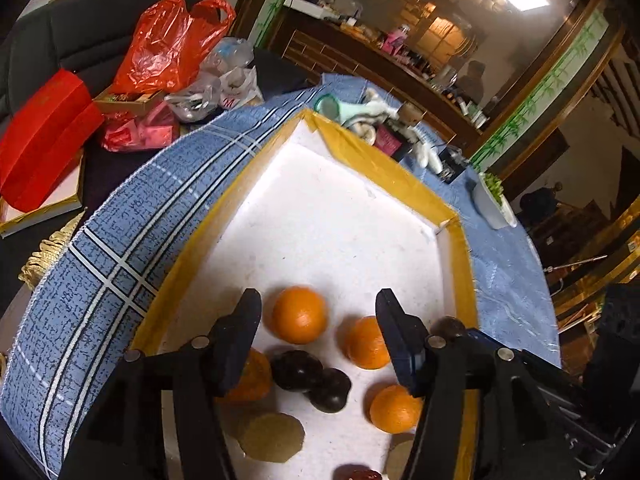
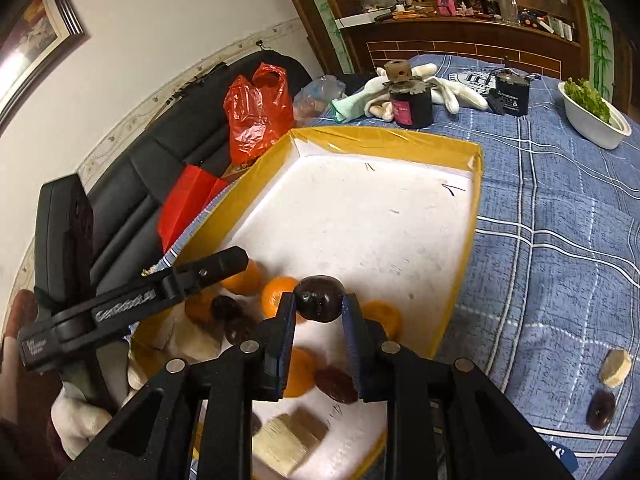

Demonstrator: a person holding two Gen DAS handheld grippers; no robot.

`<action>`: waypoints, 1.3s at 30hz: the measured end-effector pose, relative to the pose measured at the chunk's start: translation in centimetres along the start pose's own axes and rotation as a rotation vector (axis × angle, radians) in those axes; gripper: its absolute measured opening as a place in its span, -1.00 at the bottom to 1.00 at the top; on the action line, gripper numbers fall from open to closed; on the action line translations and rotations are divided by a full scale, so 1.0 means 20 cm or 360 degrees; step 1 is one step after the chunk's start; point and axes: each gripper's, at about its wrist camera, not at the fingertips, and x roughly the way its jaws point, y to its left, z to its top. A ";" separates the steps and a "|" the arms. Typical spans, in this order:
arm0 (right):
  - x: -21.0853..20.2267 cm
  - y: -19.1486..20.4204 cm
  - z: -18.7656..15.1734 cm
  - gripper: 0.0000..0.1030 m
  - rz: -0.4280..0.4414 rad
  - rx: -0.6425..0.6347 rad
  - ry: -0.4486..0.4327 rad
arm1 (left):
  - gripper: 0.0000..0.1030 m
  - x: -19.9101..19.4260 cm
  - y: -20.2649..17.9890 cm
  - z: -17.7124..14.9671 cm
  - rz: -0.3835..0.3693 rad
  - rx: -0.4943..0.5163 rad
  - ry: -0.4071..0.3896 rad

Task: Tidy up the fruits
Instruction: 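Lower the tangerine and plum into the tray and open both tools, then grasp the last dark plum on the cloth with the right tool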

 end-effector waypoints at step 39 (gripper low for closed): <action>-0.96 -0.57 -0.64 0.05 -0.0085 0.0723 -0.0610 | 0.67 -0.48 -1.13 -0.71 0.0282 0.1029 -0.0330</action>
